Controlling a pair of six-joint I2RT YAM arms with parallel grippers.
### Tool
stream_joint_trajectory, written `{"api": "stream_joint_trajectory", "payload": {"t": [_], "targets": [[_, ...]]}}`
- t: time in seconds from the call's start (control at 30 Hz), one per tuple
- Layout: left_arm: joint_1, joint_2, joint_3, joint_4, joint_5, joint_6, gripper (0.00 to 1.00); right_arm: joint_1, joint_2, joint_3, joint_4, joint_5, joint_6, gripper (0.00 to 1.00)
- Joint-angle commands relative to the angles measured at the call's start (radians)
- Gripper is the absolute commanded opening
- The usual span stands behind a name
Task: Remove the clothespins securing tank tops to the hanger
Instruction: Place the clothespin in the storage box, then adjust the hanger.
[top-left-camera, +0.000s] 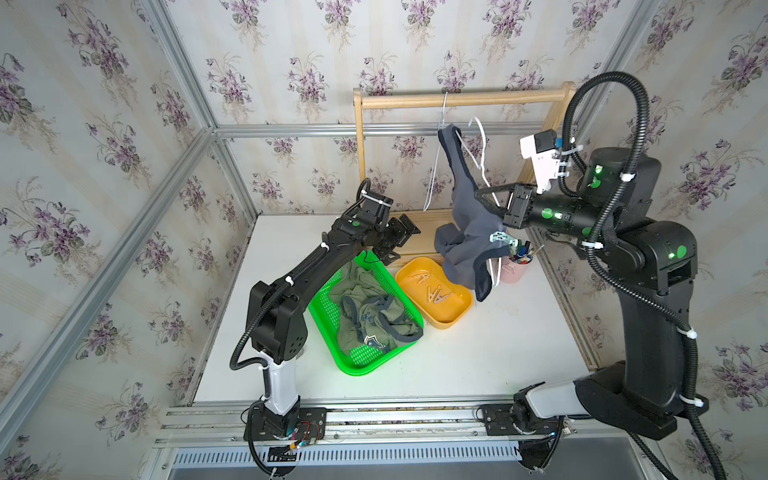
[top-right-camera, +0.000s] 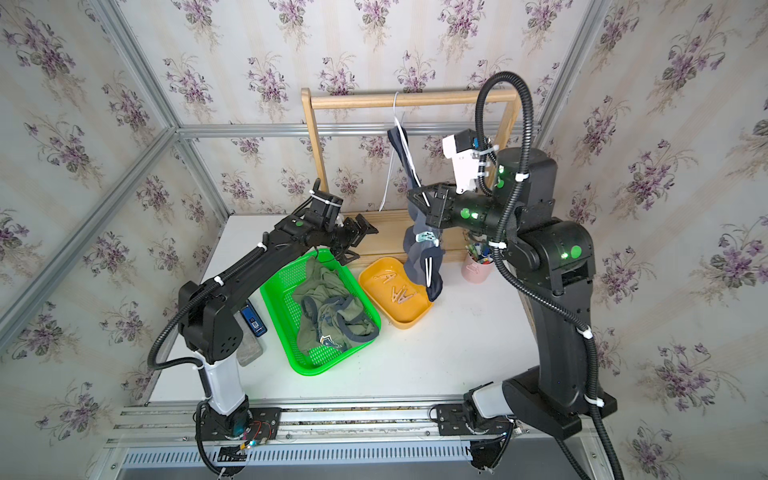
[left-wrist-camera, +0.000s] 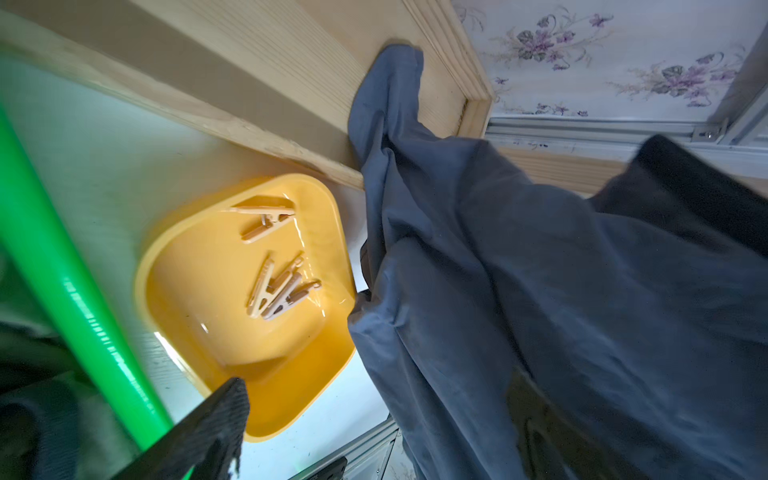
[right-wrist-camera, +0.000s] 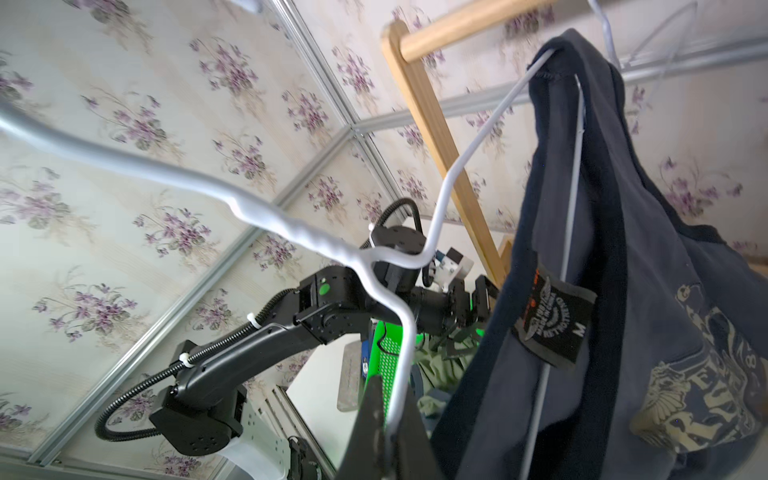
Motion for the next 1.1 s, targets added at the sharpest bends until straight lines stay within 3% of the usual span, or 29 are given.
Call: {"api": "stream_joint_trajectory", "payload": {"t": [0.0,0.23,0.33,0.5,0.83,1.07], "targets": [[0.034,-0.063,-0.050,-0.021,-0.018,0.032,0.99,0.001,0.045,0.097,0.004,-0.068,0.019,0.00],[0.085,-0.199,-0.166,-0.031,-0.033,0.057,0.99,0.002,0.052,0.095,0.200,-0.178,0.111,0.00],[0.069,-0.195,-0.153,-0.036,0.012,0.069,0.99,0.012,0.065,0.095,0.313,-0.229,0.192,0.00],[0.001,-0.160,-0.068,-0.041,0.025,0.124,0.99,0.068,0.086,0.095,0.345,-0.227,0.199,0.00],[0.019,-0.240,-0.151,-0.039,-0.004,0.125,0.99,0.330,0.111,0.095,0.373,-0.114,0.191,0.00],[0.174,-0.409,-0.341,-0.039,-0.001,0.118,0.99,0.500,0.100,0.096,0.370,-0.023,0.195,0.00]]}}
